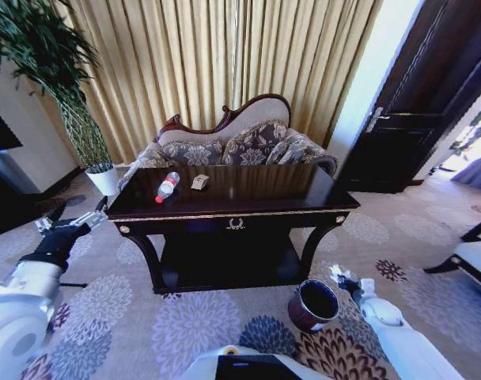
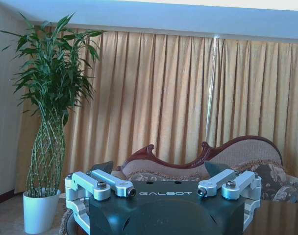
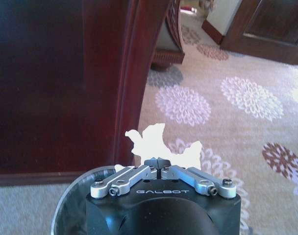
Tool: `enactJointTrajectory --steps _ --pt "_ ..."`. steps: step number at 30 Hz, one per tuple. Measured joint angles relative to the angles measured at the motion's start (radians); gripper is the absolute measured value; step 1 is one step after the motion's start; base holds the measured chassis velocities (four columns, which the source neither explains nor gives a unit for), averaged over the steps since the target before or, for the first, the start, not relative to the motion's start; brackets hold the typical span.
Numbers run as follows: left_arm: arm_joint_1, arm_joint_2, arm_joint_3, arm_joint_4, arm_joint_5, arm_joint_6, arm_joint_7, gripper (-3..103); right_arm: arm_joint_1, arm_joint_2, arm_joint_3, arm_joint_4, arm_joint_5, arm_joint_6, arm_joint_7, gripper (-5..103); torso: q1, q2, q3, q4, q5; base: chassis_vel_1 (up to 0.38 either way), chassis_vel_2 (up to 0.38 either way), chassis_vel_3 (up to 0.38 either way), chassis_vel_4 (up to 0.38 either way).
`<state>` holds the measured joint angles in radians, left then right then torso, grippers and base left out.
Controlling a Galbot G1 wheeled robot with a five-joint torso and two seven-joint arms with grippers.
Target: Move to the front of the table and place the trash on the table into the trash bin.
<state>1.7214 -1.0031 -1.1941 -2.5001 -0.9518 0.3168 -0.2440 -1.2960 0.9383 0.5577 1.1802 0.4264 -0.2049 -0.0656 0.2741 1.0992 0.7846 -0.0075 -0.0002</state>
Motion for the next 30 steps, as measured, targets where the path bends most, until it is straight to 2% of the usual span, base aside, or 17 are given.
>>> enactJointTrajectory --steps 11,13,14,17,18,19,22,25,26,29,30 --pt "0.001 -0.001 -0.002 0.0 0.0 -0.001 0.001 100 0.003 0.018 0.001 -0.019 -0.038 -0.006 -0.017 0 0.0 0.0 0.0 0.0001 -0.0001 0.0 0.0 0.0 0.0" --pt "0.0 -0.001 0.001 0.0 0.0 -0.001 0.001 100 -0.003 0.022 0.003 -0.007 -0.044 -0.01 -0.018 10 0.0 0.0 0.0 0.0002 -0.0001 0.0 0.0 0.0 0.0" --pt "0.0 -0.001 0.001 0.0 0.0 -0.001 0.001 100 -0.003 0.022 0.003 -0.007 -0.044 -0.01 -0.018 10 0.0 0.0 0.0 0.0002 -0.0001 0.0 0.0 0.0 0.0" --pt "0.0 -0.004 0.004 0.0 0.0 -0.001 0.001 100 -0.006 0.027 0.007 -0.001 -0.046 -0.012 -0.018 27 0.0 0.0 0.0 0.0001 -0.0001 0.0 0.0 0.0 0.0" --pt "0.0 -0.004 0.004 0.0 0.0 -0.001 0.001 100 -0.006 0.027 0.007 -0.001 -0.046 -0.012 -0.018 27 0.0 0.0 0.0 0.0001 -0.0001 0.0 0.0 0.0 0.0" --pt "0.0 -0.005 0.003 0.0 0.0 -0.001 0.002 100 -0.007 0.028 0.008 0.0 -0.046 -0.012 -0.018 32 0.0 0.0 0.0 0.0001 -0.0001 0.0 0.0 0.0 0.0" --pt "0.001 -0.004 -0.001 0.0 0.0 -0.001 0.003 100 -0.008 0.028 0.008 0.001 -0.046 -0.012 -0.018 37 0.0 0.0 0.0 0.0001 -0.0001 0.0 0.0 0.0 0.0" --pt "0.0 0.0 -0.002 0.0 0.0 -0.002 0.003 100 -0.009 0.029 0.009 0.003 -0.046 -0.012 -0.017 54 0.0 0.0 0.0 0.0001 -0.0001 0.0 0.0 0.0 0.0" --pt "0.0 0.0 -0.002 0.0 0.0 -0.002 0.003 100 -0.009 0.029 0.009 0.003 -0.046 -0.012 -0.017 54 0.0 0.0 0.0 0.0001 -0.0001 0.0 0.0 0.0 0.0" --pt "-0.002 0.001 0.001 0.0 0.0 -0.002 0.004 100 -0.009 0.03 0.009 0.003 -0.046 -0.012 -0.017 70 0.0 0.0 0.0 0.0001 -0.0001 0.0 0.0 0.0 0.0" --pt "-0.002 0.001 0.001 0.0 0.0 -0.002 0.004 100 -0.009 0.03 0.009 0.003 -0.046 -0.012 -0.017 70 0.0 0.0 0.0 0.0001 -0.0001 0.0 0.0 0.0 0.0"
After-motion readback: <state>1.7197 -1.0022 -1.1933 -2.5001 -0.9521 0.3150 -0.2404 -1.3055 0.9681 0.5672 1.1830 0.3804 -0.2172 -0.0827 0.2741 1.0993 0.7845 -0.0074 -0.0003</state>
